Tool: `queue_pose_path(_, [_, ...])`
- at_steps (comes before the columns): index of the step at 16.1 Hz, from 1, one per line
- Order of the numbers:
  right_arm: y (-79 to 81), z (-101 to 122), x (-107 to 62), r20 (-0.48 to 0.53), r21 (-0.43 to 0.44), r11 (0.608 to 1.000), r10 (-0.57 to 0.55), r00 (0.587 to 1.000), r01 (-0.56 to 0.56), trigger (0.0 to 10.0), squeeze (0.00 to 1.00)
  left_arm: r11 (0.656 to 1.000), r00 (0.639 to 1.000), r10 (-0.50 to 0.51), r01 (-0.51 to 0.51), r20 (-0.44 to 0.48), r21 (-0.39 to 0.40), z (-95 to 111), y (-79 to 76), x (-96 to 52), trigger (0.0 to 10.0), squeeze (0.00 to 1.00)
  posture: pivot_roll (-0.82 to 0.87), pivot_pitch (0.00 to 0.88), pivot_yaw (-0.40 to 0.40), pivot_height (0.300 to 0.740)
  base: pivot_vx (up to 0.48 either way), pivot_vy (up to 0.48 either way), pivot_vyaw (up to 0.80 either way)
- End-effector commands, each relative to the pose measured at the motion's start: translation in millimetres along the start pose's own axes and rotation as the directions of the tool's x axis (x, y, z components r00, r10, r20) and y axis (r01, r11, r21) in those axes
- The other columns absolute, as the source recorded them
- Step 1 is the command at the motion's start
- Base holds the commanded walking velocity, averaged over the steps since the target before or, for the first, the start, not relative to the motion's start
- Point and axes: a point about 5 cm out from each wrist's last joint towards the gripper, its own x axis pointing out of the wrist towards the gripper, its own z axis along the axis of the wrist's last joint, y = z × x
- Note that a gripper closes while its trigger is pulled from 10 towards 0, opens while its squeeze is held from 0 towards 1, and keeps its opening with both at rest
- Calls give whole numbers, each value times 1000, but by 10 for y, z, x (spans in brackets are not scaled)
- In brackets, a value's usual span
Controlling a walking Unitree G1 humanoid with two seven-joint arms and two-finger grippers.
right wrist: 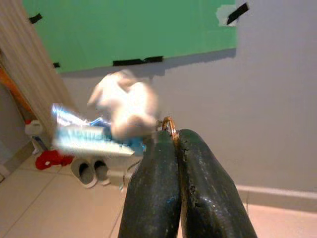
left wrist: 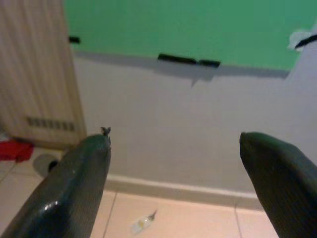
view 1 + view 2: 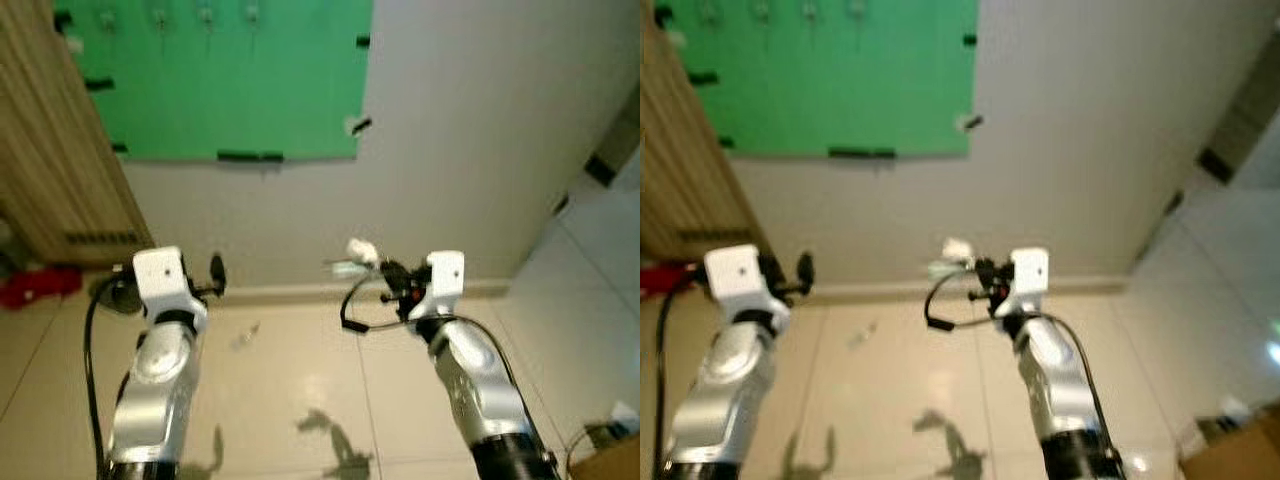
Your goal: Hang keys on a hook
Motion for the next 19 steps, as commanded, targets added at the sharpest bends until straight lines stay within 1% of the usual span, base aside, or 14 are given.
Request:
queue_pose_path(1, [-77, 59, -40, 26, -20, 1000, -24, 999, 24, 0, 0, 1000, 1000, -17, 17, 2, 8, 22, -53, 7, 10000, 0, 113, 0, 19, 740, 480, 0, 725])
queue_pose_path(3, [-57, 58, -34, 29, -25, 1000, -6, 1000, 7, 0, 0, 999, 1000, -24, 24, 1, 32, 23, -40, 17, 10000, 0, 118, 0, 16, 740, 480, 0, 716])
queue_pose_path(4, [-59, 75, -13, 34, -45, 999, -28, 999, 29, 0, 0, 998, 999, -32, 31, 17, 57, 51, -17, 37, 10000, 0, 118, 0, 16, 740, 480, 0, 706])
queue_pose_path(5, [-71, 81, 9, 25, -54, 998, -42, 999, 44, 8824, 0, 997, 999, -39, 38, 22, 67, 72, 0, 56, 10000, 0, 127, 0, 7, 740, 480, 0, 0])
queue_pose_path(6, [-80, 91, 33, 17, -50, 997, -49, 999, 50, 10000, 0, 996, 999, -48, 46, 24, 70, 90, 17, 72, 10000, 0, 134, 0, -1, 740, 480, 0, 0])
queue_pose_path(7, [-81, 109, 47, 20, -56, 997, -50, 999, 51, 10000, 0, 996, 998, -55, 52, 28, 73, 105, 31, 80, 10000, 0, 135, 0, -3, 740, 480, 0, 0])
queue_pose_path(9, [-117, 128, 83, 14, -82, 994, -75, 997, 76, 10000, 0, 996, 996, -76, 74, 38, 51, 122, 33, 100, 10000, 0, 147, 0, -16, 740, 480, 0, 0])
queue_pose_path(10, [-126, 135, 97, 15, -74, 994, -80, 997, 81, 10000, 0, 995, 995, -89, 87, 45, 49, 133, 25, 109, 10000, 0, 151, 0, -18, 740, 480, 0, 0])
queue_pose_path(12, [-122, 156, 132, 24, -81, 993, -83, 996, 85, 10000, 0, 988, 990, -126, 119, 67, 95, 166, 18, 130, 10000, 0, 157, 0, -21, 740, 480, 0, 0])
queue_pose_path(13, [-112, 161, 141, 26, -84, 993, -78, 997, 80, 10000, 0, 986, 988, -140, 134, 68, 96, 168, 11, 133, 10000, 0, 158, 0, -21, 740, 461, 0, 0])
queue_pose_path(15, [-96, 166, 163, 25, -88, 994, -69, 997, 71, 10000, 0, 980, 983, -177, 171, 48, 97, 150, -8, 139, 10000, 0, 162, 0, -24, 740, 167, 390, 0])
queue_pose_path(17, [-93, 163, 184, 20, -84, 994, -64, 998, 66, 10000, 0, 979, 980, -190, 185, 53, 85, 154, -33, 143, 10000, 0, 162, 0, -25, 740, 0, 478, -800])
queue_pose_path(19, [-75, 165, 201, 20, -86, 995, -54, 998, 55, 10000, 0, 974, 976, -211, 205, 57, 90, 153, -68, 140, 10000, 0, 161, 0, -24, 740, 0, 480, -800])
